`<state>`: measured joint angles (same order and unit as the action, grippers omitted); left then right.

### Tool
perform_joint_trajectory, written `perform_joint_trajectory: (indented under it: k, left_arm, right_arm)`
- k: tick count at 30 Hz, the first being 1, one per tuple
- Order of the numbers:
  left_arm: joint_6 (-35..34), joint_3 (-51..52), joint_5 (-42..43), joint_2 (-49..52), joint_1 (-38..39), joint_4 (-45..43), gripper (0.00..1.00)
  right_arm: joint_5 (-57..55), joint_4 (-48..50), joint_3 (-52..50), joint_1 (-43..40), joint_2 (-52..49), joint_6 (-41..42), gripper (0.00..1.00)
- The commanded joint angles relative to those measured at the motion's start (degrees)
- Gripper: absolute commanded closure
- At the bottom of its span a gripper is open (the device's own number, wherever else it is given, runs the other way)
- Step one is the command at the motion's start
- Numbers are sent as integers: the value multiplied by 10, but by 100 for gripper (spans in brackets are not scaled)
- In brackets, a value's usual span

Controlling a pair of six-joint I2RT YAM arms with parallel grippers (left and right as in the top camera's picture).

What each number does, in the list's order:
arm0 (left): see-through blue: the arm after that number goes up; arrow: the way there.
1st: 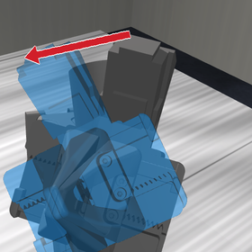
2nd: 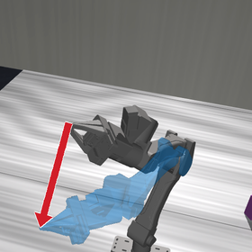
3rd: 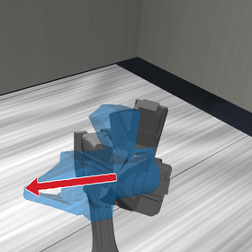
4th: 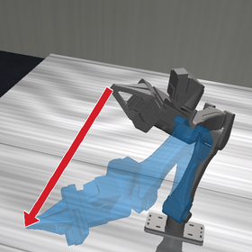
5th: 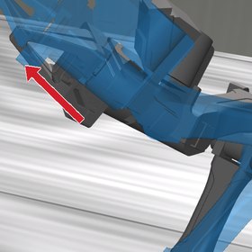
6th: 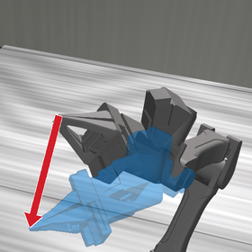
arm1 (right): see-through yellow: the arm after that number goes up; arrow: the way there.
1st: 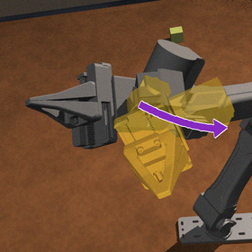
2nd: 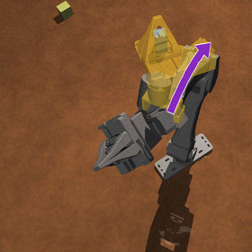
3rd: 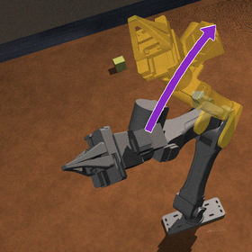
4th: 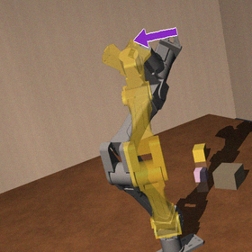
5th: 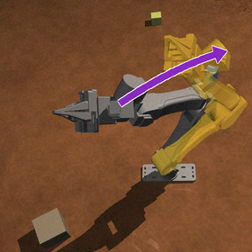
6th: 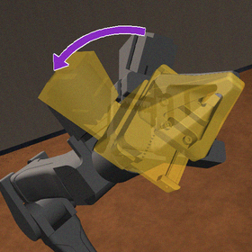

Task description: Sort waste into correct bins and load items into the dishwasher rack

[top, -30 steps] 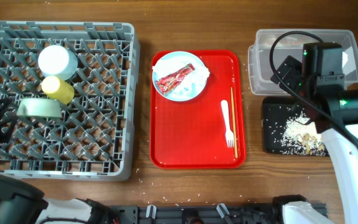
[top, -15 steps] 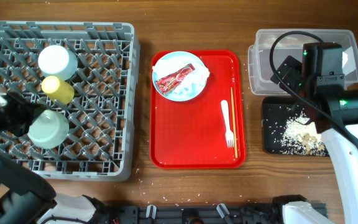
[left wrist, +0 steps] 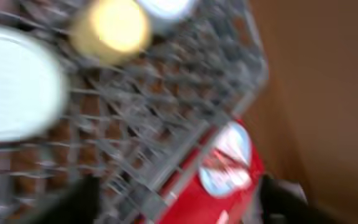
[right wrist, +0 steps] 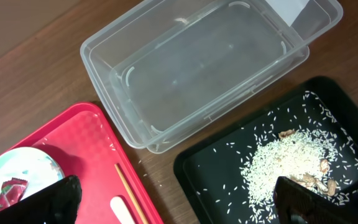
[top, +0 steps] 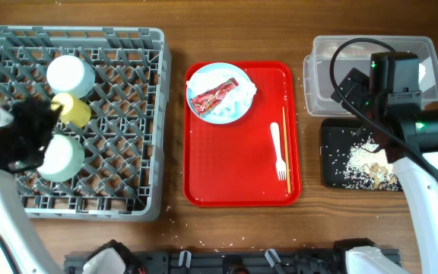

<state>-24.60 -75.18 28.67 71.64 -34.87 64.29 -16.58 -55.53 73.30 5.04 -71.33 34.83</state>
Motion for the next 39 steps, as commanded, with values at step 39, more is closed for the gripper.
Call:
perform_joint_trajectory:
  k: [39]
  left_arm:
    - [107, -240, -364, 497, 668, -249, 0]
  right_arm:
    - [-10, 2, 2, -2, -5, -2, 0]
